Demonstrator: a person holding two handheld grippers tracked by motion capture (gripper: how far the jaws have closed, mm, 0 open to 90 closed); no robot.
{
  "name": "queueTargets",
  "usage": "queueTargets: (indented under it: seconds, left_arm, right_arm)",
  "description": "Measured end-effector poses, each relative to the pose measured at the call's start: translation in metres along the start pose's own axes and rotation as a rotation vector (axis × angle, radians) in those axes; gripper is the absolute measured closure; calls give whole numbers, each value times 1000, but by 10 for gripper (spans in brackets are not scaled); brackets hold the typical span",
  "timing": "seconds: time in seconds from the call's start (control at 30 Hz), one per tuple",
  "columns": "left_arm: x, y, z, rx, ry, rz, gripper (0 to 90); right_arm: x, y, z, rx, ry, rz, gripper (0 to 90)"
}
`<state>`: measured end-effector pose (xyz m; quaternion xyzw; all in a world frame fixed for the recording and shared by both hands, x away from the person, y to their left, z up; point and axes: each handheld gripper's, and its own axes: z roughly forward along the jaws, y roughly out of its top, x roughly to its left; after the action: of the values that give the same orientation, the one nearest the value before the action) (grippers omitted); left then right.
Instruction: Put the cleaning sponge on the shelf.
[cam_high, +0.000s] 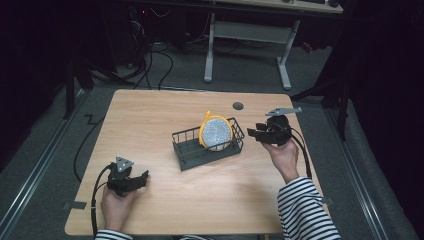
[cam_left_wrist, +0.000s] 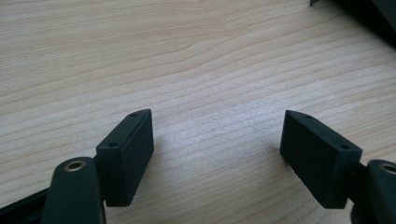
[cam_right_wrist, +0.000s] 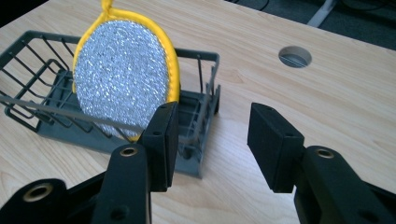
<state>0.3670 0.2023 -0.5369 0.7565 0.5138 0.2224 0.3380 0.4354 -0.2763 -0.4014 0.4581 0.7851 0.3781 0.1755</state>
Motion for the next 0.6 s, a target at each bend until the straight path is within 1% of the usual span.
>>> queueTargets:
  seconds: [0.03, 0.07, 0.2, 0.23, 0.3, 0.37, 0.4, 0.47, 0.53, 0.57, 0.6]
  left_arm:
    - [0, 0, 0, 0, 0, 0, 262]
    - [0, 0, 0, 0, 0, 0, 262]
    - [0, 0, 0, 0, 0, 0, 262]
    - [0, 0, 0, 0, 0, 0, 262]
    - [0, 0, 0, 0, 0, 0, 262]
    - [0, 0, 0, 0, 0, 0, 262]
    - [0, 0, 0, 0, 0, 0, 262]
    - [0, 0, 0, 0, 0, 0, 262]
    - [0, 0, 0, 0, -1, -1, 262]
    - [0, 0, 0, 0, -1, -1, 262]
    - [0, 0, 0, 0, -1, -1, 262]
  right_arm:
    - [-3, -6, -5, -15, 6, 23, 538]
    - [-3, -6, -5, -15, 6, 23, 538]
    - [-6, -15, -10, -15, 0, 30, 538]
    - [-6, -21, -13, -16, 0, 42, 537]
    - [-7, -23, -14, -16, -1, 40, 535]
    - [-7, -28, -16, -5, -21, 26, 531]
    - [-5, -34, -17, -14, -26, 22, 530]
    - [-5, -39, -16, 0, -23, 30, 523]
    - [-3, -47, -15, 2, -36, 23, 523]
    - [-3, -51, -14, 9, -33, 30, 520]
    - [-3, -55, -12, 21, -41, 28, 515]
